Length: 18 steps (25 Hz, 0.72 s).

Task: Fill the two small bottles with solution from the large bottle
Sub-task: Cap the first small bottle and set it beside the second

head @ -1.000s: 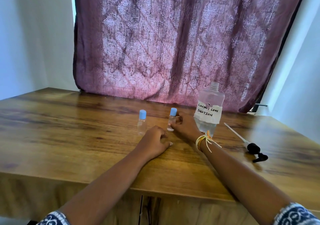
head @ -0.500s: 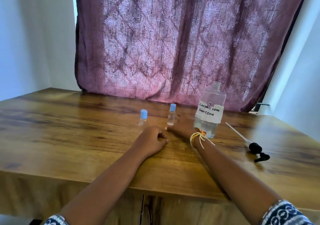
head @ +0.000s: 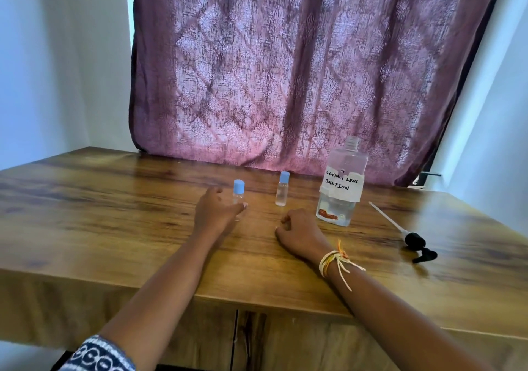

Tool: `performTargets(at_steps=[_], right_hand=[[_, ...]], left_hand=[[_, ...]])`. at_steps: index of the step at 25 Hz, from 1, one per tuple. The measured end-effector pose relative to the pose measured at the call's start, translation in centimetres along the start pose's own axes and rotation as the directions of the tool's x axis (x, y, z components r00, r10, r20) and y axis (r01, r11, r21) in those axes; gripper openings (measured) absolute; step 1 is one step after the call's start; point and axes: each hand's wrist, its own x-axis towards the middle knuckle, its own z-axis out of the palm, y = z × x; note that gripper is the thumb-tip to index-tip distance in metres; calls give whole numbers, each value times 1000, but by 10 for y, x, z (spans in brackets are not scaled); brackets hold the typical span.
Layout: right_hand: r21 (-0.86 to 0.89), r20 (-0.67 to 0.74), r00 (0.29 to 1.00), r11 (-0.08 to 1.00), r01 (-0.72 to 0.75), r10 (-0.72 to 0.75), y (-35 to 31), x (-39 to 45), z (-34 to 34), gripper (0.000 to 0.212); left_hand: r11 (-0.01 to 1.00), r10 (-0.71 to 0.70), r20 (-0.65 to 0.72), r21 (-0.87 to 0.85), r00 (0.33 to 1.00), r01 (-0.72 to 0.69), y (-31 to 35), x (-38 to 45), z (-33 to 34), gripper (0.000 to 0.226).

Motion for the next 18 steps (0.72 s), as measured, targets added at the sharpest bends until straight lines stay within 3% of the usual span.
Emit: performTargets(at_steps=[3,5,11,18], right_hand=[[2,-5,1000,1000,8,-8,-1,0,1,30],[3,-8,1000,1000,13,-13,-1,0,1,31],[43,-35,999,999,11,-10,3,1,0,25],[221,-19,996,972,-79,85,14,7,-9,22]], left_hand=[[997,79,18,-1,997,-79,-3,4,9,37],[993,119,-2,25,993,-119,-2,2,12,28],[951,296,144,49,944,-306,17,-24,32,23],[906,396,354,3,847,-424,27,-24,44,40]])
